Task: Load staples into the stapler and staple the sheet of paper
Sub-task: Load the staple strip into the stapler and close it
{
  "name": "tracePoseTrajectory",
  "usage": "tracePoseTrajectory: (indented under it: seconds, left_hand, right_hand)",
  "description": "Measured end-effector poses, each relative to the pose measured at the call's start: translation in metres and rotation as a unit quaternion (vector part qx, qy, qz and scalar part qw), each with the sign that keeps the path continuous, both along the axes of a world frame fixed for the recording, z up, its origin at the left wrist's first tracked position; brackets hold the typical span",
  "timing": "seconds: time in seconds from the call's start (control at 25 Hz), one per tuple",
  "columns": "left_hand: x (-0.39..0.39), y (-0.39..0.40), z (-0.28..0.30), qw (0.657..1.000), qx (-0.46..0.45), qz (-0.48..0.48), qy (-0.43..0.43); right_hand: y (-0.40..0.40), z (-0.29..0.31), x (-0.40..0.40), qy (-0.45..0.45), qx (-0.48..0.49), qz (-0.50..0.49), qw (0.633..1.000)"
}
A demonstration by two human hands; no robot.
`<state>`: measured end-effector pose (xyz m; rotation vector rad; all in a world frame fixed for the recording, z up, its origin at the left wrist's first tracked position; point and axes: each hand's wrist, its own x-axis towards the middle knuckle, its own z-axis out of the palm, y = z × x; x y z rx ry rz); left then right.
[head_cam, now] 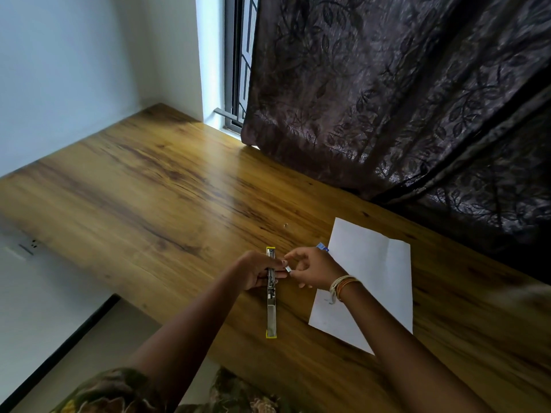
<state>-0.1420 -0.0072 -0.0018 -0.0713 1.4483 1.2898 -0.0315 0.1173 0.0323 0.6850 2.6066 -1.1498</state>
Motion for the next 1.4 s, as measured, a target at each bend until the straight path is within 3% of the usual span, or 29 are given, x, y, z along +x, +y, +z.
tracePoseTrajectory:
  seconds: [0.36, 1.12, 1.4]
  left_hand:
    - [-0.001, -0.002, 0.002, 0.999, -0.01, -0.028, 0.011]
    - [-0.003, -0.002, -0.003, 0.999, -0.002, -0.04, 0.016]
    - [-0.006, -0.005, -0.002, 0.999, 0.024, 0.004, -0.031]
  right_hand:
    - [-0.001, 0.004, -0.008, 0.025, -0.04, 0.022, 0.999]
    - [-0.003, -0.004, -0.003, 0.073, 0.094, 0.094, 0.988]
    - [-0.019, -0.011, 0.001, 0.188, 0.101, 0.034, 0.976]
